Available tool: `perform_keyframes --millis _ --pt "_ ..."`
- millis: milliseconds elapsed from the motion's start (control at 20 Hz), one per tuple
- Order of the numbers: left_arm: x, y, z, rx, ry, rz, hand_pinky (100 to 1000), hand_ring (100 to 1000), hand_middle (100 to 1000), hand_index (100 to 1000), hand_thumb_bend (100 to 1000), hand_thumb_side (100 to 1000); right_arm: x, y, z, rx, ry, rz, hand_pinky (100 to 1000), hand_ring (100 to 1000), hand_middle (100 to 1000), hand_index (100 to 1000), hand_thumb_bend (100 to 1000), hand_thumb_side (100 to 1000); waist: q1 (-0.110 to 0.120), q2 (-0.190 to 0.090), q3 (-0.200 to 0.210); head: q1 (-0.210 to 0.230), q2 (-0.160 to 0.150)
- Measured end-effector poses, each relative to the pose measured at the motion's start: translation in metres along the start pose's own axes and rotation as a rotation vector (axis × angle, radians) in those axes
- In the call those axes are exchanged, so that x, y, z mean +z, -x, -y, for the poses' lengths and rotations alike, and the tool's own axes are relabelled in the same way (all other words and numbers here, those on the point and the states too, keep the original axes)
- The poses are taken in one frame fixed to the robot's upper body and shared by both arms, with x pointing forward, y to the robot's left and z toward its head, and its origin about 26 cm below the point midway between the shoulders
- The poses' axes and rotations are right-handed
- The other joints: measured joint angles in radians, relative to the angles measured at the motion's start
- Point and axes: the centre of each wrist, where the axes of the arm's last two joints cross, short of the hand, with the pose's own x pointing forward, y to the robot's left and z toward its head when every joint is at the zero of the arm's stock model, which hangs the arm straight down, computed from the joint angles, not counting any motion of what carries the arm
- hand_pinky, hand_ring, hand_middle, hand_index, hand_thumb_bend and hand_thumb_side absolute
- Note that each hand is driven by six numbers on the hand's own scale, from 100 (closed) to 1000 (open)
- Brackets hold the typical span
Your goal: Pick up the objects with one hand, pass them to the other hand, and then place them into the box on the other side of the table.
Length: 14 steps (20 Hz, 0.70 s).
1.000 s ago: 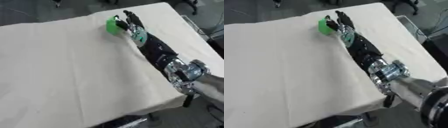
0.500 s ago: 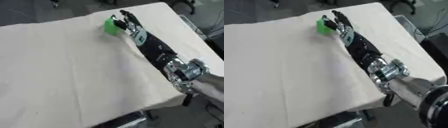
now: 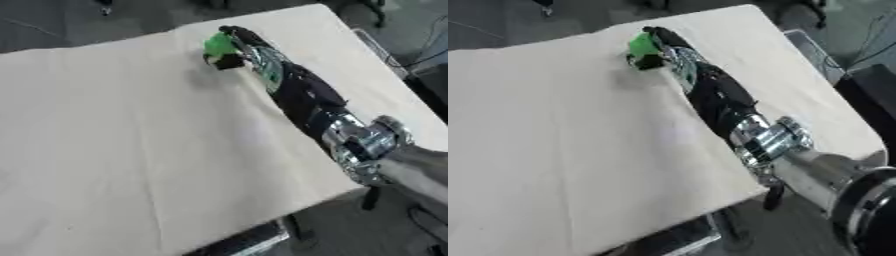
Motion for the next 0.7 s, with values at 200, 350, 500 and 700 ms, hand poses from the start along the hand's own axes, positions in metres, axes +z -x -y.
perform_keyframes --millis 200,350,500,700 --pt "0.0006 0.0006 0.0001 0.0 0.0 -0.003 743 895 748 775 537 624 -0.0002 -0.0014 0.0027 0.049 -0.028 0.002 899 897 901 998 354 605 -0.001 0.0 0.0 -0.005 0.0" --pt "0.0009 0.0015 0.0001 0.001 0.0 -0.006 742 895 748 775 537 625 -0.0001 -0.0006 0.0037 0.071 -0.035 -0.009 889 881 874 991 335 582 -0.001 0.0 0.0 -0.007 0.0" --pt "0.0013 0.0021 0.0002 0.001 0.0 -0.009 741 896 748 775 536 626 0.0002 0.0004 0.0038 0.09 -0.016 -0.036 869 853 834 976 296 532 -0.002 0.0 0.0 -0.011 0.0" --pt "0.0015 0.0023 0.0002 0.001 -0.001 -0.011 737 894 747 774 533 630 0.0004 0.0015 0.0035 0.12 0.045 -0.077 827 801 774 941 236 370 -0.002 0.0 0.0 -0.015 0.0"
